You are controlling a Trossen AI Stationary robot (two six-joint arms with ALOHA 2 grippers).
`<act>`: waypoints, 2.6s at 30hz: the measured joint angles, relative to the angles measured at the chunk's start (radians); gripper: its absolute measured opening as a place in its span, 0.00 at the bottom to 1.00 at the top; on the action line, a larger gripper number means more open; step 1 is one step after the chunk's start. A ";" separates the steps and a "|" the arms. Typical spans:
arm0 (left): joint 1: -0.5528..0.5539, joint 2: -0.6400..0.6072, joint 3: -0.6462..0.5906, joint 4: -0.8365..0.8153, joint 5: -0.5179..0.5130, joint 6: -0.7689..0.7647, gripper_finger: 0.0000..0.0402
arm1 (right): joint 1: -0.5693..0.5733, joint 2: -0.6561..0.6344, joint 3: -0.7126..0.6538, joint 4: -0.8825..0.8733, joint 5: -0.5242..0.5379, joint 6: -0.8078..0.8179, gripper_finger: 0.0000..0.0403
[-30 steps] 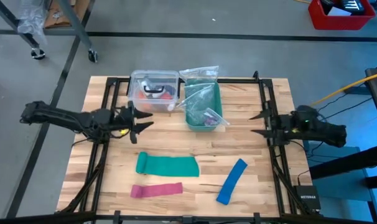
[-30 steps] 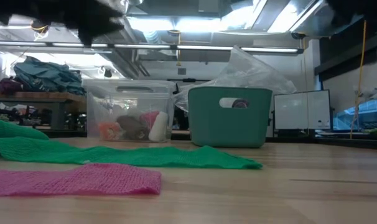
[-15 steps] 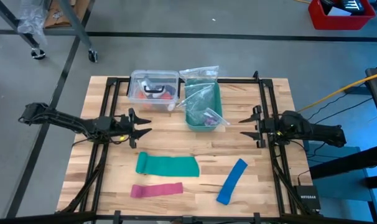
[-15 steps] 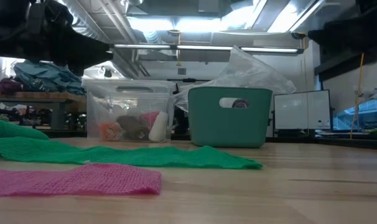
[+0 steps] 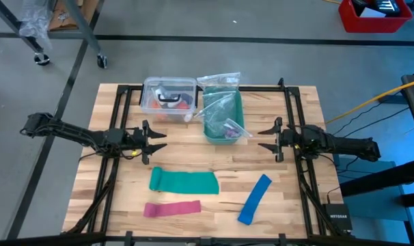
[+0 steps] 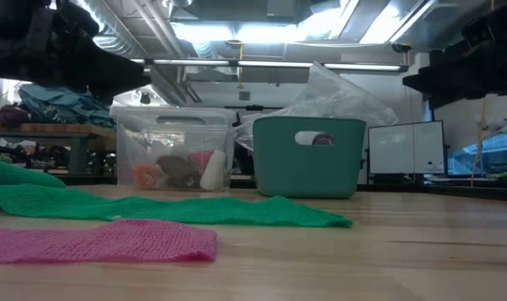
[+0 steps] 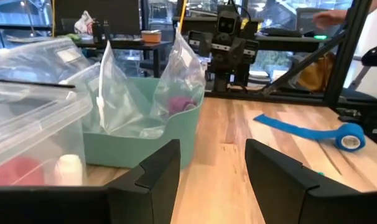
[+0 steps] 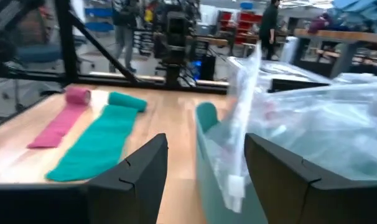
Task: Roll bandage
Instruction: Return to Home Position
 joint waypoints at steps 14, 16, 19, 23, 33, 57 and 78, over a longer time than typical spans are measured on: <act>0.000 0.000 0.000 -0.222 -0.001 0.002 0.43 | 0.000 -0.001 0.000 -0.012 0.022 -0.011 0.53; 0.000 0.000 0.000 -0.273 -0.001 0.002 0.43 | 0.000 -0.001 0.000 -0.012 0.022 -0.011 0.53; 0.000 0.000 0.000 -0.358 -0.001 0.002 0.43 | 0.000 -0.001 0.000 -0.013 0.022 -0.011 0.53; 0.000 0.000 0.000 -0.473 -0.001 0.002 0.43 | 0.000 -0.001 0.000 -0.013 0.022 -0.011 0.53; 0.000 -0.084 0.000 -0.518 -0.001 0.002 0.43 | 0.000 -0.001 -0.001 -0.014 0.021 -0.011 0.53; 0.000 -0.493 0.000 -0.518 -0.001 0.002 0.43 | 0.000 -0.001 -0.002 -0.014 0.021 -0.011 0.53; 0.000 -0.585 0.000 -0.518 -0.001 0.002 0.43 | 0.000 -0.001 -0.002 -0.014 0.021 -0.011 0.53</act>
